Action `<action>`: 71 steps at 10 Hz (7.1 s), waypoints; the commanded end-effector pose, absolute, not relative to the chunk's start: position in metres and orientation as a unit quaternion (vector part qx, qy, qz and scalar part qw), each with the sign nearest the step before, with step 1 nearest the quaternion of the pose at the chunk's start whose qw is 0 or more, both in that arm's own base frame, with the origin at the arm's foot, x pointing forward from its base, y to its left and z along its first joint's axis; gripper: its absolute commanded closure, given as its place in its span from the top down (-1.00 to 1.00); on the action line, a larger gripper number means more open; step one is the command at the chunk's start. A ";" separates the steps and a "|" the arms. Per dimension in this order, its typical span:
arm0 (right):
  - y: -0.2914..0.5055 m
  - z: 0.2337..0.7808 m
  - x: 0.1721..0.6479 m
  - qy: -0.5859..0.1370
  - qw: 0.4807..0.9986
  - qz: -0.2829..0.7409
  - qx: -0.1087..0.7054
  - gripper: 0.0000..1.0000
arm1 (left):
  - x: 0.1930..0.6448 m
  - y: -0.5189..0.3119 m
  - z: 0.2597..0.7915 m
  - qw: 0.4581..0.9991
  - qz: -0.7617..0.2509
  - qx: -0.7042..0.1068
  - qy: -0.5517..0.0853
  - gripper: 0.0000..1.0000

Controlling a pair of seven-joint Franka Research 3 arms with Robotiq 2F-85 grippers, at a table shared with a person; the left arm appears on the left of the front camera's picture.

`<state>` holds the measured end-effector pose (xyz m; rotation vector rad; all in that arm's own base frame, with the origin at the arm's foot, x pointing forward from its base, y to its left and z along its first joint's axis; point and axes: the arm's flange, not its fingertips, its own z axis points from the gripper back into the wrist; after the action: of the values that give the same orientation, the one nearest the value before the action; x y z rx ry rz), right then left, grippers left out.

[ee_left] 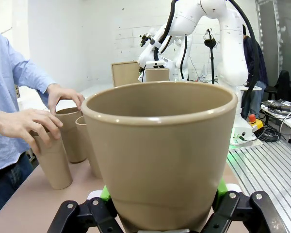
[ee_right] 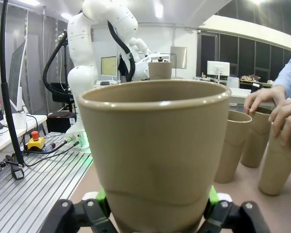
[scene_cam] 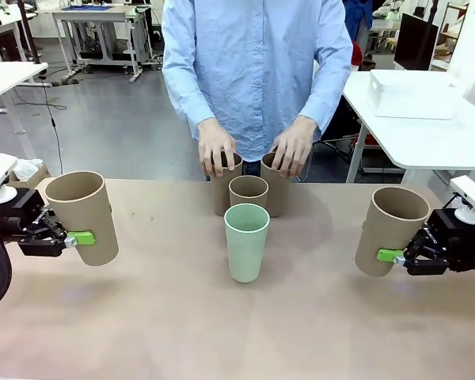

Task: Stack the cups and store them in the basket.
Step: Place the stack of Reusable plastic cups into the Pantry Basket.

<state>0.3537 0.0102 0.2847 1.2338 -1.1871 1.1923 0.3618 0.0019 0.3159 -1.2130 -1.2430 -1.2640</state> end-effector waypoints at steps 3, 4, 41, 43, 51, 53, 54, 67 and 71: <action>0.012 0.287 0.357 -0.500 0.505 0.490 0.505 0.66 | 0.362 0.002 0.318 0.474 -0.519 -0.495 -0.511 0.69; 0.012 0.287 0.357 -0.500 0.505 0.490 0.505 0.66 | 0.362 0.002 0.318 0.474 -0.519 -0.495 -0.511 0.69; 0.012 0.287 0.357 -0.500 0.505 0.490 0.505 0.66 | 0.362 0.002 0.318 0.474 -0.519 -0.495 -0.511 0.69; 0.012 0.287 0.357 -0.500 0.505 0.490 0.505 0.66 | 0.362 0.002 0.318 0.474 -0.519 -0.495 -0.511 0.69; 0.012 0.287 0.357 -0.500 0.505 0.490 0.505 0.66 | 0.362 0.002 0.318 0.474 -0.519 -0.495 -0.511 0.69; 0.012 0.287 0.357 -0.500 0.505 0.490 0.505 0.66 | 0.362 0.002 0.318 0.474 -0.519 -0.495 -0.511 0.69; 0.012 0.287 0.357 -0.500 0.505 0.490 0.505 0.66 | 0.362 0.002 0.318 0.474 -0.519 -0.495 -0.511 0.69; 0.012 0.287 0.357 -0.500 0.505 0.490 0.505 0.66 | 0.362 0.002 0.318 0.474 -0.519 -0.495 -0.511 0.69; 0.012 0.287 0.357 -0.500 0.505 0.490 0.505 0.66 | 0.362 0.002 0.318 0.474 -0.519 -0.495 -0.511 0.69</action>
<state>0.3541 0.0096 0.2834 1.2254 -1.1823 1.1925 0.3620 0.0022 0.3153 -1.2088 -1.2409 -1.2637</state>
